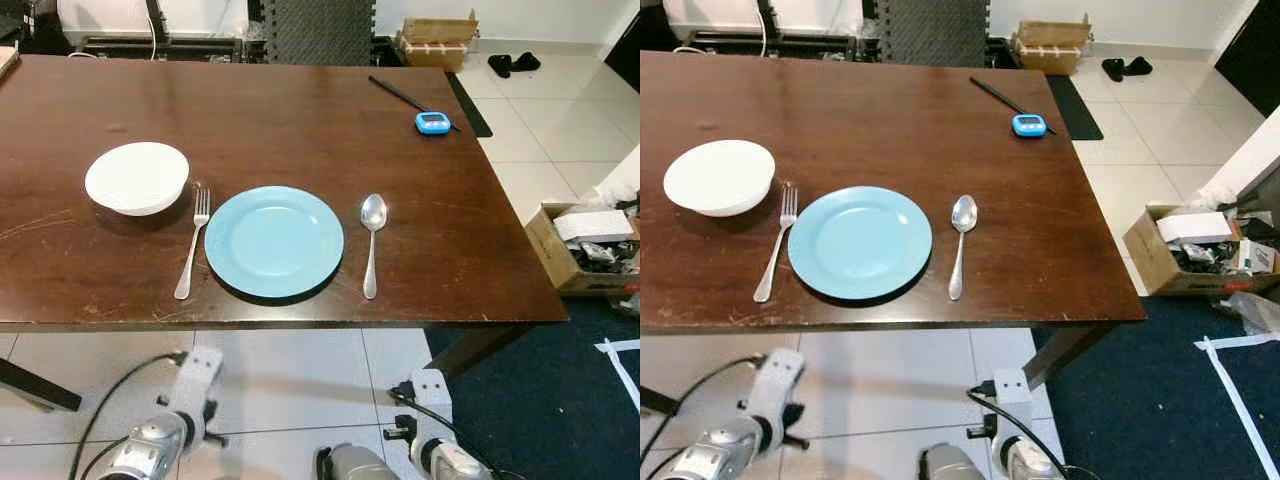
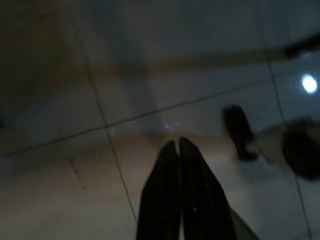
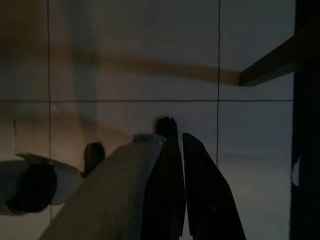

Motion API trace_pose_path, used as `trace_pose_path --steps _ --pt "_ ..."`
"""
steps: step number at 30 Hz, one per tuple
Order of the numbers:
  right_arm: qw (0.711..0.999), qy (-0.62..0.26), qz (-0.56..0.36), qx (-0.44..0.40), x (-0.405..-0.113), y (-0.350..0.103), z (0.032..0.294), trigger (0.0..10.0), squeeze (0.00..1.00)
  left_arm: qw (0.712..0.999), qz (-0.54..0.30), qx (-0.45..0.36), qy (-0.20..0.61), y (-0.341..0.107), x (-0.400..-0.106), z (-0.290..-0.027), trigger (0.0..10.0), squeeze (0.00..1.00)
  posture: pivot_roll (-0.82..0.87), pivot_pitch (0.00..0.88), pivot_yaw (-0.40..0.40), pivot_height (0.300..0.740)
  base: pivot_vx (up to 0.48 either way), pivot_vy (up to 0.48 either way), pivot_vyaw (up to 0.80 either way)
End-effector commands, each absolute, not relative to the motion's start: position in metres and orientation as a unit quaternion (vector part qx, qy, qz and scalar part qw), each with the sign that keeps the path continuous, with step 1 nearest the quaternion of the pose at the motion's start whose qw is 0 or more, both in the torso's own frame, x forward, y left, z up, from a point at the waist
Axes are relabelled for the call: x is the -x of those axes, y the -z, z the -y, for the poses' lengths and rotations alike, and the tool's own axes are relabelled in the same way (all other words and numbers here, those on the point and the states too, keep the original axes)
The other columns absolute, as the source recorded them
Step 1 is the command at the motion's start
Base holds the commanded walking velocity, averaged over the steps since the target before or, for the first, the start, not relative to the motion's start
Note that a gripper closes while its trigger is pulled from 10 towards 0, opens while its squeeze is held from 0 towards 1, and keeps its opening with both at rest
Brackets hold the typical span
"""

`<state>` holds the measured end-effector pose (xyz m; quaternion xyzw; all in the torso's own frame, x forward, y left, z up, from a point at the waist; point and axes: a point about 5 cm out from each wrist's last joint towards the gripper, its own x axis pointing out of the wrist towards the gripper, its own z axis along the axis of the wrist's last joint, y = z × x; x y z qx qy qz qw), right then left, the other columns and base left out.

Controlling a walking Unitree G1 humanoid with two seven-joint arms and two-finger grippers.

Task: Setting the table

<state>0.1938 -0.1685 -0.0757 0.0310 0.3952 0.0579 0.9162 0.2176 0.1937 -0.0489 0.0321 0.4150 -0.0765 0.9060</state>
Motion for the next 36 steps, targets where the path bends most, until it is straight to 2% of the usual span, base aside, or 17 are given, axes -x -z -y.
trace_pose_path --steps 1,6,16,21,33,36 --pt "0.917 -0.049 -0.394 -0.033 -0.193 0.076 0.17 10.0 0.0 0.901 -0.43 -0.02 0.053 0.058 -0.206 -0.195 10.0 0.0 0.02 0.058 0.004 0.74 0.0 0.0 0.0" --pt "0.913 -0.058 -0.404 -0.023 -0.188 0.079 0.17 10.0 0.0 0.908 -0.418 -0.017 0.038 0.06 -0.207 -0.19 10.0 0.0 0.02 0.067 -0.012 0.74 0.0 0.0 0.0" --pt "0.903 -0.055 -0.424 -0.027 -0.184 0.082 0.169 10.0 0.0 0.914 -0.397 -0.086 0.025 0.064 -0.209 -0.188 10.0 0.0 0.01 0.068 0.007 0.74 0.0 0.0 0.0" --pt "0.894 -0.041 -0.444 -0.045 -0.179 0.085 0.169 10.0 0.0 0.908 -0.418 -0.022 0.01 0.068 -0.207 -0.187 10.0 0.0 0.01 0.07 0.006 0.74 0.0 0.0 0.0" --pt "0.892 -0.049 -0.448 -0.031 -0.177 0.087 0.167 10.0 0.0 0.911 -0.408 -0.043 0.033 0.067 -0.21 -0.181 10.0 0.0 0.03 0.085 0.002 0.74 0.0 0.0 0.0" --pt "0.893 -0.035 -0.445 -0.052 -0.176 0.087 0.166 10.0 0.0 0.912 -0.406 -0.045 0.03 0.067 -0.21 -0.18 10.0 0.0 0.03 0.096 0.009 0.74 0.0 0.0 0.0"
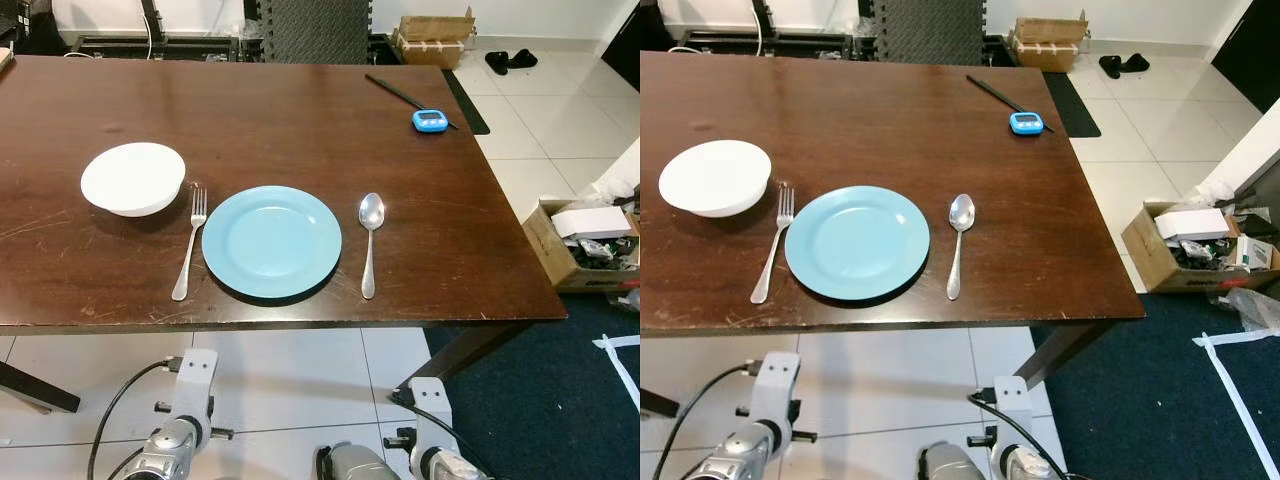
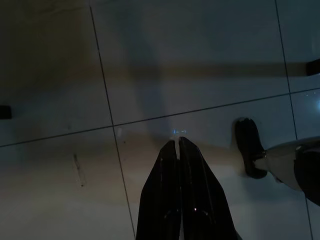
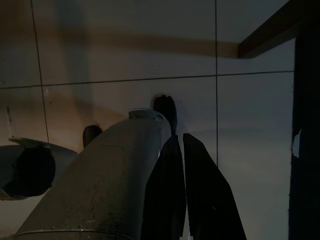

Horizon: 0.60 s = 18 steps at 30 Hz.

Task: Setting the table

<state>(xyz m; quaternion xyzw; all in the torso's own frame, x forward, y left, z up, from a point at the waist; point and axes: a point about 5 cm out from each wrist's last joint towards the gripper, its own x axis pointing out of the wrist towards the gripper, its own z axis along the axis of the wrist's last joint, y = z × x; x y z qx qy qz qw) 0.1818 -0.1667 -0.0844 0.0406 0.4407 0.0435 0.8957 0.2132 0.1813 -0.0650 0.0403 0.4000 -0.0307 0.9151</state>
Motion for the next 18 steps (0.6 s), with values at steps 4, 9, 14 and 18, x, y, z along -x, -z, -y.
trace_pose_path --steps 4,9,14,18 --pt "0.894 -0.028 -0.444 -0.061 -0.176 0.087 0.166 10.0 0.0 0.91 -0.41 -0.059 0.027 0.069 -0.208 -0.182 10.0 0.0 0.03 0.098 0.015 0.74 0.0 0.0 0.0" --pt "0.875 -0.043 -0.482 -0.028 -0.165 0.093 0.17 10.0 0.0 0.906 -0.42 -0.053 0.019 0.073 -0.201 -0.18 10.0 0.0 0.03 0.096 0.012 0.74 0.0 0.0 0.0" --pt "0.867 -0.042 -0.496 -0.027 -0.156 0.097 0.169 10.0 0.0 0.9 -0.435 -0.036 0.002 0.078 -0.193 -0.181 10.0 0.0 0.03 0.088 0.016 0.74 0.0 0.0 0.0" --pt "0.87 -0.038 -0.491 -0.033 -0.157 0.097 0.165 10.0 0.0 0.892 -0.45 -0.032 -0.016 0.081 -0.187 -0.189 10.0 0.0 0.04 0.084 0.028 0.74 0.0 0.0 0.0"
